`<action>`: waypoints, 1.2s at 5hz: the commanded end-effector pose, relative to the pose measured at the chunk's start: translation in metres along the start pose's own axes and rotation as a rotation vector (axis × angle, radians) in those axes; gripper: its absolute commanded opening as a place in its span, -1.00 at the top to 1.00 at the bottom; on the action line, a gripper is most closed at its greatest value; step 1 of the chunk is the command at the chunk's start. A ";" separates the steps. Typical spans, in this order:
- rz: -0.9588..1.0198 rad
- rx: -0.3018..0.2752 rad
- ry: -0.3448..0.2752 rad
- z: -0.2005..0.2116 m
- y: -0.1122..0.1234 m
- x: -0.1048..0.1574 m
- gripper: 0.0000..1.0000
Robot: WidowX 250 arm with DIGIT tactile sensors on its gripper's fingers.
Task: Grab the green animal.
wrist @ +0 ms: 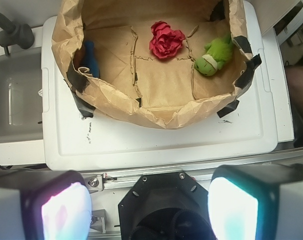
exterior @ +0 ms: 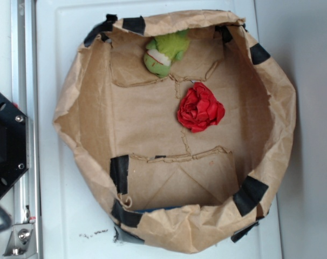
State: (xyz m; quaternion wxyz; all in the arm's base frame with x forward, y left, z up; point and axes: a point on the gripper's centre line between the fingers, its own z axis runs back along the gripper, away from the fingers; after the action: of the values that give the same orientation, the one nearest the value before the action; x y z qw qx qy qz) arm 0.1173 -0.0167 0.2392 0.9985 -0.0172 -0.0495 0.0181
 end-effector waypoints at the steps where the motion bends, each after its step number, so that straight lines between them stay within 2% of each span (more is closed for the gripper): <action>1: 0.000 0.000 0.000 0.000 0.000 0.000 -1.00; 2: 0.043 -0.079 0.050 -0.015 0.004 0.028 -1.00; 3: 0.001 -0.138 0.045 -0.018 0.016 0.048 -1.00; 6: 0.001 -0.138 0.045 -0.018 0.016 0.048 -1.00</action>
State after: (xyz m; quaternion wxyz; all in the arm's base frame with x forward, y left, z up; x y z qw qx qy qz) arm 0.1629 -0.0014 0.2154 0.9961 -0.0859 -0.0085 0.0175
